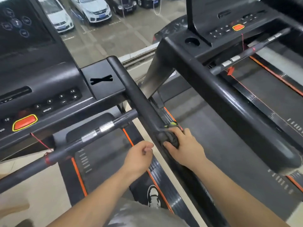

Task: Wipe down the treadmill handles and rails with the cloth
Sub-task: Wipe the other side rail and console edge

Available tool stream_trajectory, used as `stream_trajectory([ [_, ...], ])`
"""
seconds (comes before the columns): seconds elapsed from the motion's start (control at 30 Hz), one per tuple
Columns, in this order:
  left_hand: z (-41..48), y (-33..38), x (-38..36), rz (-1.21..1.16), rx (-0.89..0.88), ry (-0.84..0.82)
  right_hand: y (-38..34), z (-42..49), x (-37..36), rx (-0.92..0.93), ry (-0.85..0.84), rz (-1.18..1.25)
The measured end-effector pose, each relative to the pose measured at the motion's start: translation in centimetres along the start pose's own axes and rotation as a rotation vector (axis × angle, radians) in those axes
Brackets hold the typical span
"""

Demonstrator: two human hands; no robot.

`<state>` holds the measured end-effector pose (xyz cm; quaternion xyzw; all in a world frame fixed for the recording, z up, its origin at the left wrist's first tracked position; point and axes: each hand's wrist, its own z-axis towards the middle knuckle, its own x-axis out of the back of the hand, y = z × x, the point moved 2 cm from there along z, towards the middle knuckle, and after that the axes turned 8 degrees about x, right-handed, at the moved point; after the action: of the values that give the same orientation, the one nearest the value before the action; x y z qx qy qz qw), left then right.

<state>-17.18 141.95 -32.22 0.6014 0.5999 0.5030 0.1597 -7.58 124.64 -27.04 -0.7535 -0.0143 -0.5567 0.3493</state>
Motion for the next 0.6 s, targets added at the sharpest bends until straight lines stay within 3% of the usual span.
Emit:
stream_trajectory([
  [0.17,-0.8,0.6,1.1,-0.016,-0.001,0.054,-2.6,8.2,0.1,0.004,-0.028,0.136],
  [0.33,-1.1,0.6,3.2,0.015,-0.019,0.114,-5.2,11.0,-0.5,0.093,-0.008,0.052],
  [0.6,-1.2,0.4,2.7,-0.008,-0.014,0.118,-3.8,1.0,-2.7,0.504,0.107,-0.601],
])
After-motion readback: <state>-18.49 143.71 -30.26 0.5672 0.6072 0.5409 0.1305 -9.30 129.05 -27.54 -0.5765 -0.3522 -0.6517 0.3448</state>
